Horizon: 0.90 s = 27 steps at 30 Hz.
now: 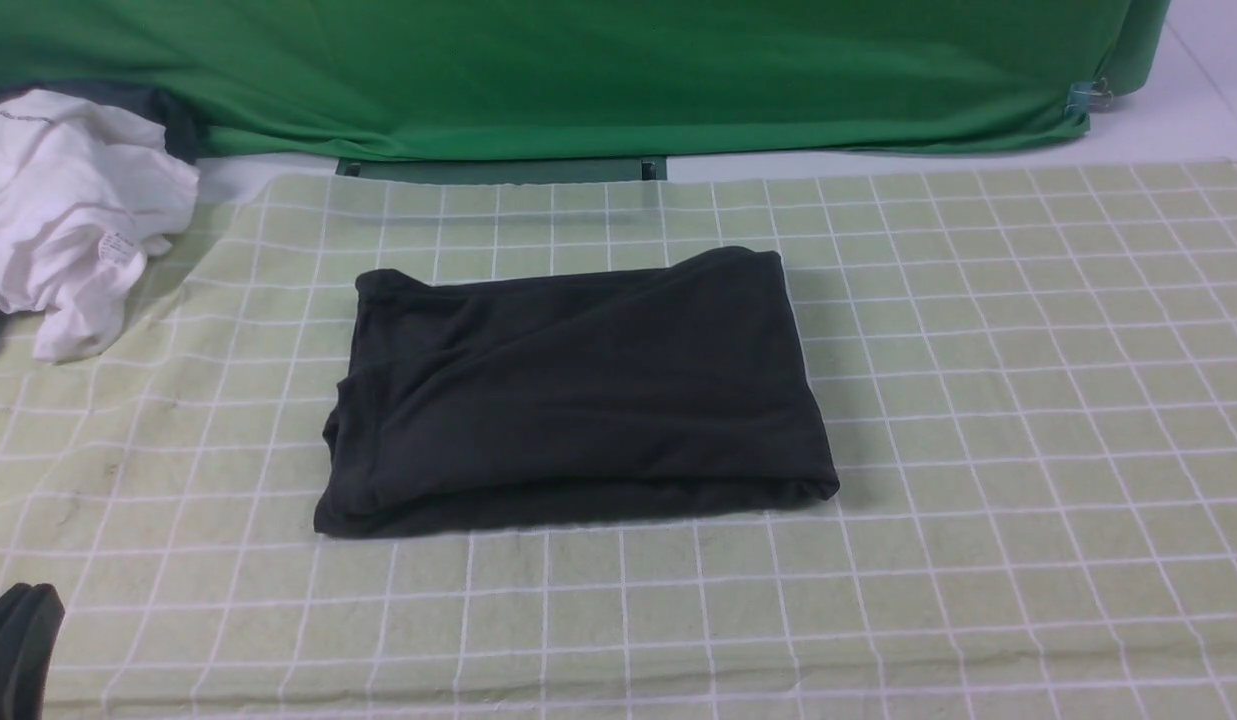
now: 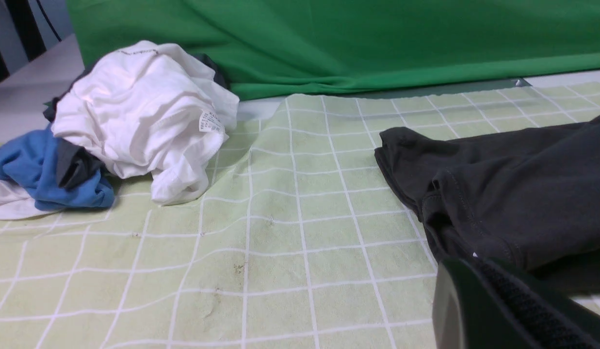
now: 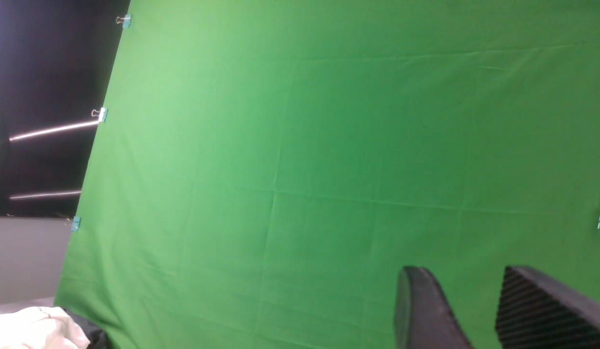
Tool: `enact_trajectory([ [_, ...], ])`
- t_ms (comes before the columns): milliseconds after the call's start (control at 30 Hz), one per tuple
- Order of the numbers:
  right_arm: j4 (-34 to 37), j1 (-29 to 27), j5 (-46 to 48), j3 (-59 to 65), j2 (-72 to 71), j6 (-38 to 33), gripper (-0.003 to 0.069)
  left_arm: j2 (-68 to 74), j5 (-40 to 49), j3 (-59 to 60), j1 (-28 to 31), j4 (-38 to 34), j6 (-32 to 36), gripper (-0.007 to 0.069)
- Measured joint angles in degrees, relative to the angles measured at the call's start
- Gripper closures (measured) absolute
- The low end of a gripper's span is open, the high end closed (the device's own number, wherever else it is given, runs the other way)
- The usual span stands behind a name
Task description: Fold a long-sleeved shirt over a green coffee tablecloth.
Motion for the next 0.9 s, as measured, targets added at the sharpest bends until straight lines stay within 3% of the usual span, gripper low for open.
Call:
enact_trajectory([
  [900,-0.1,0.0,0.5,0.0,0.0,0.0,0.0419,0.0,-0.1,0.0,0.0,2.7,0.0,0.0611],
])
